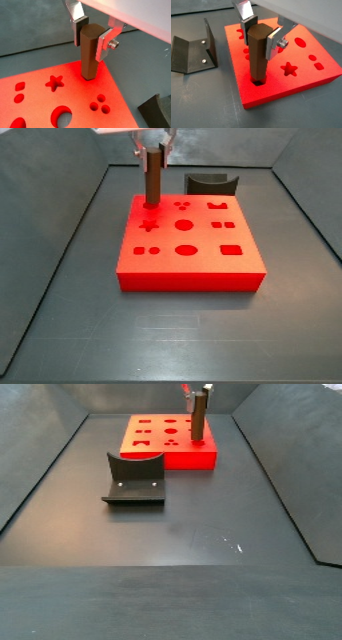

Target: Insert the hexagon object.

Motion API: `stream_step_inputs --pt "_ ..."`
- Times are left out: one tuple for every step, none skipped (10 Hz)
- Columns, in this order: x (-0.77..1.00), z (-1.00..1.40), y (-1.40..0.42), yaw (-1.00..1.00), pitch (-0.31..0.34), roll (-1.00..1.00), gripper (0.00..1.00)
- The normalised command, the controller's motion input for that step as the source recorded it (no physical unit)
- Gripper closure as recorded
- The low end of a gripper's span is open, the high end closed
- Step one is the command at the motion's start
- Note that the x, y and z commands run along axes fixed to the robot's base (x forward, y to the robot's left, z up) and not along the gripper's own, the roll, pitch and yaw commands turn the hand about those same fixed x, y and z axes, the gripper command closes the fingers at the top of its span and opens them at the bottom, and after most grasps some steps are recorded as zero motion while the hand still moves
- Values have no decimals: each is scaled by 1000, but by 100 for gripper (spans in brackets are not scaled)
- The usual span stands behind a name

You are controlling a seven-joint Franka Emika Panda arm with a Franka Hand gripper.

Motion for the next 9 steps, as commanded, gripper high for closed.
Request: stream_step_inputs --pt "0 -269 0 94 -77 67 100" --pt "-26 -246 0 83 -74 71 100" --pt "-63 -237 0 77 -89 59 100" --pt "-197 -166 0 54 -83 24 100" --pt "-191 -111 0 57 -109 17 100" --pt "-151 -131 0 69 -113 20 100" --pt "0 -211 0 131 -116 49 100" --pt "97 -280 0 211 -117 57 100" --pt "66 -429 0 223 -164 104 100"
